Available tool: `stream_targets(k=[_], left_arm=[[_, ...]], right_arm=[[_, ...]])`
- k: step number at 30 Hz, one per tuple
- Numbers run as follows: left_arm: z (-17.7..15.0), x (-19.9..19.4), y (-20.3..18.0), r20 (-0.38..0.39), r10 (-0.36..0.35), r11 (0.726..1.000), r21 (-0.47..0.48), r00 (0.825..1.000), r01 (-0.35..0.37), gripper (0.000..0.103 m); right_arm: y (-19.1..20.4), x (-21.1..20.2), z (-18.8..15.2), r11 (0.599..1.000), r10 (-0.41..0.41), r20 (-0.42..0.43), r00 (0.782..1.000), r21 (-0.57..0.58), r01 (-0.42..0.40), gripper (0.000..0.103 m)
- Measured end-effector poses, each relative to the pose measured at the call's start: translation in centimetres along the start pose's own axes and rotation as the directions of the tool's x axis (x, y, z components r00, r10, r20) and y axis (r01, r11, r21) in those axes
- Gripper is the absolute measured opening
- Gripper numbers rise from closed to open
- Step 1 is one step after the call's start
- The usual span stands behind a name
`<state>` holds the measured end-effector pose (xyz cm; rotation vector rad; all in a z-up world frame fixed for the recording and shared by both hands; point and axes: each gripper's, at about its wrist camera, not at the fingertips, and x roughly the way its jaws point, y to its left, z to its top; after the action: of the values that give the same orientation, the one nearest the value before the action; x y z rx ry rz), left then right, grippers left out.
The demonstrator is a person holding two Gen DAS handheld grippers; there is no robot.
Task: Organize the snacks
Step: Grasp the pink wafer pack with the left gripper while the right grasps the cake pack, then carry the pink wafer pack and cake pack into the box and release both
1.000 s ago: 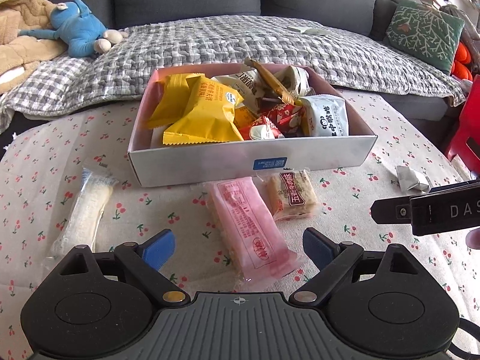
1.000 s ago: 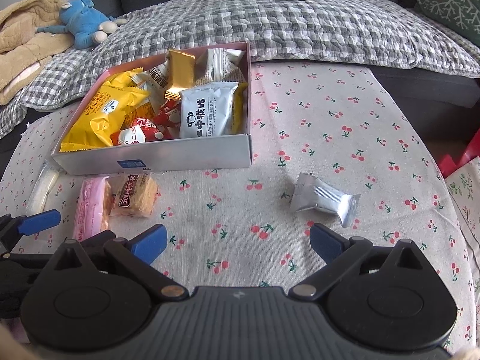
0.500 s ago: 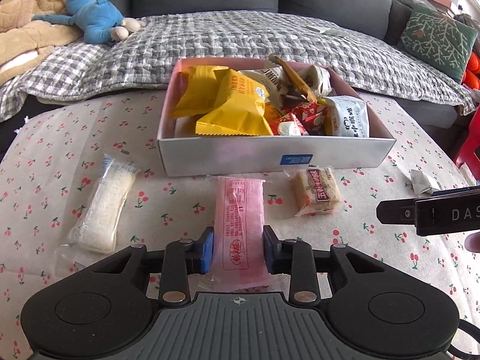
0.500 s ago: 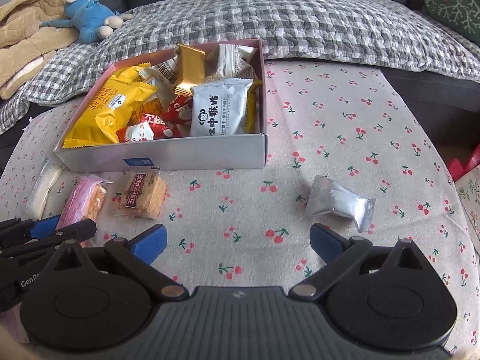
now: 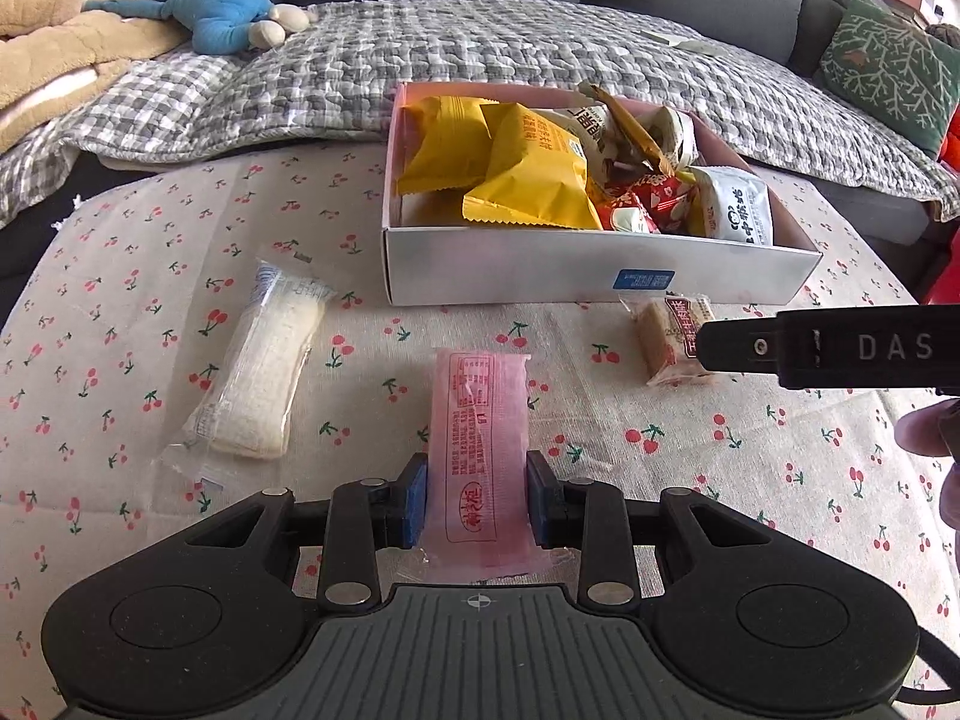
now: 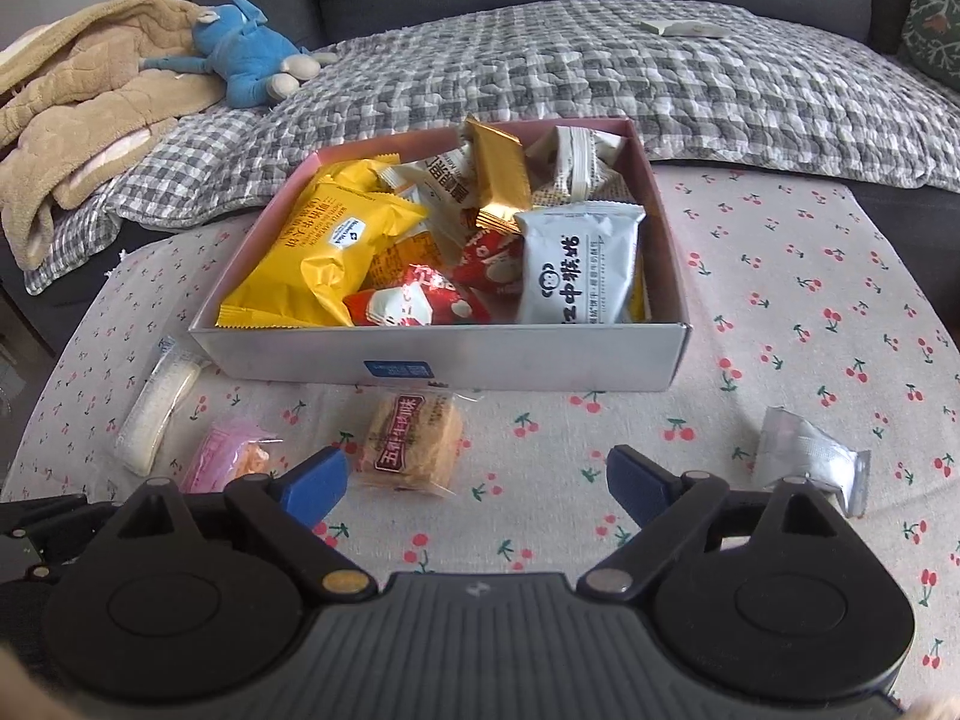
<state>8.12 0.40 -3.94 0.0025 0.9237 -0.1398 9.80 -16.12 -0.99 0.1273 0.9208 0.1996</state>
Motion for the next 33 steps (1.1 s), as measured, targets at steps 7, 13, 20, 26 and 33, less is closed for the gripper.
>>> stream_targets(k=[7,13,20,26,33], left_arm=[[0.2,0.1,0.9,-0.013,-0.017,0.999,-0.043,1.0,0.016,0.03],[0.3,0.1,1.3,-0.018,-0.026,0.998,-0.064,0.999,0.025,0.03],[0.3,0.0,1.3,-0.019,-0.037,0.997,-0.073,0.999,0.036,0.03],[0.2,-0.2,1.1,-0.013,-0.04,0.997,-0.066,0.999,0.04,0.03],[0.3,-0.7,0.9,0.005,-0.044,0.997,-0.06,0.999,0.044,0.03]], right_arm=[[1.3,1.8,0.4,0.999,0.03,-0.01,0.999,0.03,-0.03,0.067],[2.3,2.2,0.4,1.0,-0.014,-0.002,1.0,-0.026,0.014,0.039],[2.0,1.6,-0.1,0.998,-0.02,-0.01,1.0,-0.053,0.02,0.032],[1.5,0.8,-0.3,0.998,-0.034,-0.017,0.999,-0.058,0.033,0.031],[0.7,-0.7,-0.6,0.998,-0.041,-0.011,0.999,-0.05,0.041,0.031]])
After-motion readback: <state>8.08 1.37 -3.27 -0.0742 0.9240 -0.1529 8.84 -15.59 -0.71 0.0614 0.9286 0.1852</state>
